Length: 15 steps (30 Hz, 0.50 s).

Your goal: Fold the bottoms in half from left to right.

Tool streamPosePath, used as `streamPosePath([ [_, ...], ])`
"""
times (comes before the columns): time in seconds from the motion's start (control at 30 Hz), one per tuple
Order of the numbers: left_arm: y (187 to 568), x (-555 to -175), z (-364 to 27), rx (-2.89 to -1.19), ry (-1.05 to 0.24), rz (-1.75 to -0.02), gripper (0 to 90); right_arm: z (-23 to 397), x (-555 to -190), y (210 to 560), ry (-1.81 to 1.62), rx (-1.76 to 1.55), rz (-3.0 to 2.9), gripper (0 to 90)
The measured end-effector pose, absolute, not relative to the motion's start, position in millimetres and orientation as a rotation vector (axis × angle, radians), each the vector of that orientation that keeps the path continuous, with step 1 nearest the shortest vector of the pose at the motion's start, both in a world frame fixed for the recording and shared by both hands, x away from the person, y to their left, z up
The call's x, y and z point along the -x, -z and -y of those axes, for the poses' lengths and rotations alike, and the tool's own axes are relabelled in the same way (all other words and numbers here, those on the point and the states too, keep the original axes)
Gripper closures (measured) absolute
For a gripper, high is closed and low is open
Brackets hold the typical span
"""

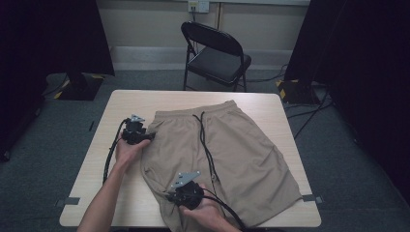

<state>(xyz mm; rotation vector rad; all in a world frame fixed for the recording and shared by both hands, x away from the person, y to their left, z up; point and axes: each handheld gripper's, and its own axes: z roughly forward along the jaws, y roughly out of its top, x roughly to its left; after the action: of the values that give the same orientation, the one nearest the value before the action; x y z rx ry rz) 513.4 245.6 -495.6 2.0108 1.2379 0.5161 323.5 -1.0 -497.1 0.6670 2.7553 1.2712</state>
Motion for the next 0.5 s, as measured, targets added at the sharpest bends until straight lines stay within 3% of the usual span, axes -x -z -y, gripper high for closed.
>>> streamPosePath([
  [0.13, 496.5, -511.7, -241.6, -2.01, -0.499, -1.192, 66.8, 0.3, -321.9, 497.1, -1.27, -0.674, -2.745, 88.7],
  [0.17, 495.9, -511.5, -242.3, -2.016, -0.49, -1.189, 71.7, 0.1, -321.6, 497.0, -1.27, -0.677, -2.743, 88.8],
  [0.2, 495.8, -512.2, -243.5, -2.006, -0.469, -1.2, 86.5, 0.1, -321.9, 496.8, -1.264, -0.657, -2.743, 89.0],
  [0.5, 495.5, -514.6, -249.8, -1.919, -0.339, -1.254, 89.5, 0.0, -321.6, 494.3, -1.255, -0.632, -2.742, 89.3],
])
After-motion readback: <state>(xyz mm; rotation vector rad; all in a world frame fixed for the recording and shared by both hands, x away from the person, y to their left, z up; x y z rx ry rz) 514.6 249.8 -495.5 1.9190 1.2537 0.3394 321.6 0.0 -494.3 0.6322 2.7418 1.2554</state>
